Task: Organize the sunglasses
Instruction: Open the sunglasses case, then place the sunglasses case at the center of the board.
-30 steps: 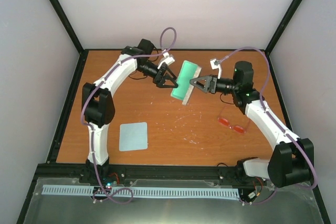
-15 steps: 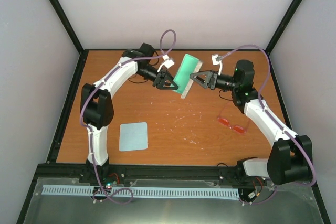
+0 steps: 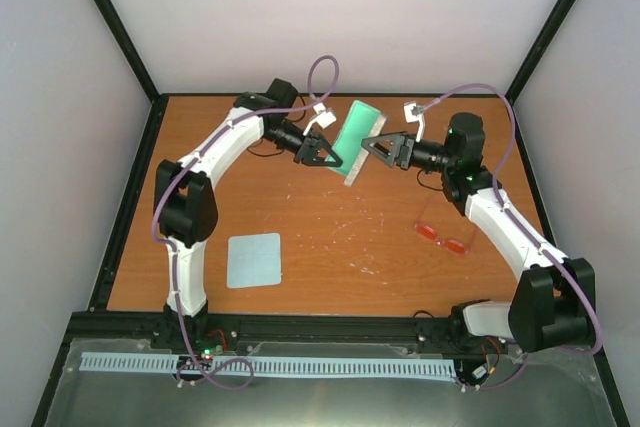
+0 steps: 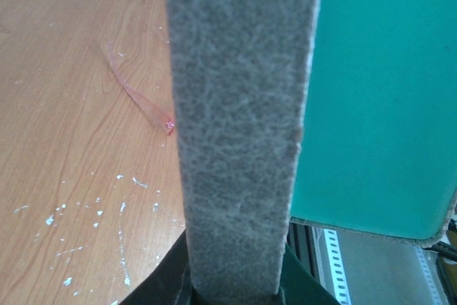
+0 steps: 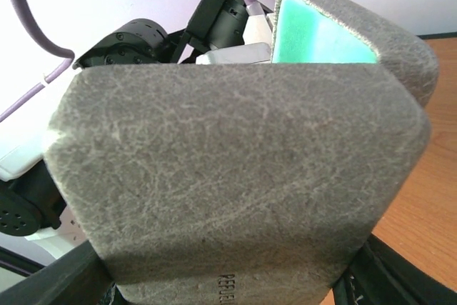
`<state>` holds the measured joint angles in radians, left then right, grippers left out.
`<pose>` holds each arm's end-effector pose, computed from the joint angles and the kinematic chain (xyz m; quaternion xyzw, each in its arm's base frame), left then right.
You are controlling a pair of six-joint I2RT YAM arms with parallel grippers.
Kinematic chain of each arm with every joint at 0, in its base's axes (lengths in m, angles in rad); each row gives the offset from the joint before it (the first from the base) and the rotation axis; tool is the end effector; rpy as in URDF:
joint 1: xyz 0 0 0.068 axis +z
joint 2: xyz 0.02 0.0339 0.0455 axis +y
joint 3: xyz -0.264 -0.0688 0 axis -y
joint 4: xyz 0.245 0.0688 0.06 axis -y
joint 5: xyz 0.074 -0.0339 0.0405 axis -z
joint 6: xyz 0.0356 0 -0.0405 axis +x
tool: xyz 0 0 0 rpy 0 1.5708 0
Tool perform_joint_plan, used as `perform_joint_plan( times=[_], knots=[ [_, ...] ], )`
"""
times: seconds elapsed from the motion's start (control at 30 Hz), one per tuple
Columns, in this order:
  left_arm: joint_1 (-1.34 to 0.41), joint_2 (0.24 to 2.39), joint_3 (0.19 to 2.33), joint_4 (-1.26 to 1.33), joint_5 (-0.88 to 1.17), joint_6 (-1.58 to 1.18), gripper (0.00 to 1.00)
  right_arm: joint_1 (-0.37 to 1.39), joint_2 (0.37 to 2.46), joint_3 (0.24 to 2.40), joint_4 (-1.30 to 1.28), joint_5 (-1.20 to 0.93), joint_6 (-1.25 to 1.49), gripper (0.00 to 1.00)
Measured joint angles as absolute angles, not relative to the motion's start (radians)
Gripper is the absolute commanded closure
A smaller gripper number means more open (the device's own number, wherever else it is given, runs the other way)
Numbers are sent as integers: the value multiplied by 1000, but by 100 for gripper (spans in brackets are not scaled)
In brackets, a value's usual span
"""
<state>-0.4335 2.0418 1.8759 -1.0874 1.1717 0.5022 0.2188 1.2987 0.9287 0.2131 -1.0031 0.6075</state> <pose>0.3662 -0.2057 0.2840 0.4491 0.6949 -0.5411 0.1504 0.2777 0.0925 0.3206 -0.1776 0.7145 0.5635 0.3748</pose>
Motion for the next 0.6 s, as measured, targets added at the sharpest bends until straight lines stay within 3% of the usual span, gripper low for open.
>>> perform_joint_plan(
  times=[0.03, 0.07, 0.23, 0.4, 0.6],
  knots=[
    [-434, 2042, 1883, -1092, 1164, 502, 99, 219, 1299, 932, 208, -1000, 599, 3],
    [-435, 2042, 1896, -1098, 1148, 501, 100, 219, 1299, 933, 206, -998, 597, 0],
    [-439, 2056, 2049, -1166, 999, 519, 100, 195, 1249, 960, 2, -871, 484, 0],
    [-445, 2084, 2224, -1214, 755, 606, 100, 24, 1010, 913, -281, -638, 336, 0],
    [-480, 2088, 2152, -1227, 357, 759, 100, -59, 907, 913, -463, -417, 198, 0]
  ],
)
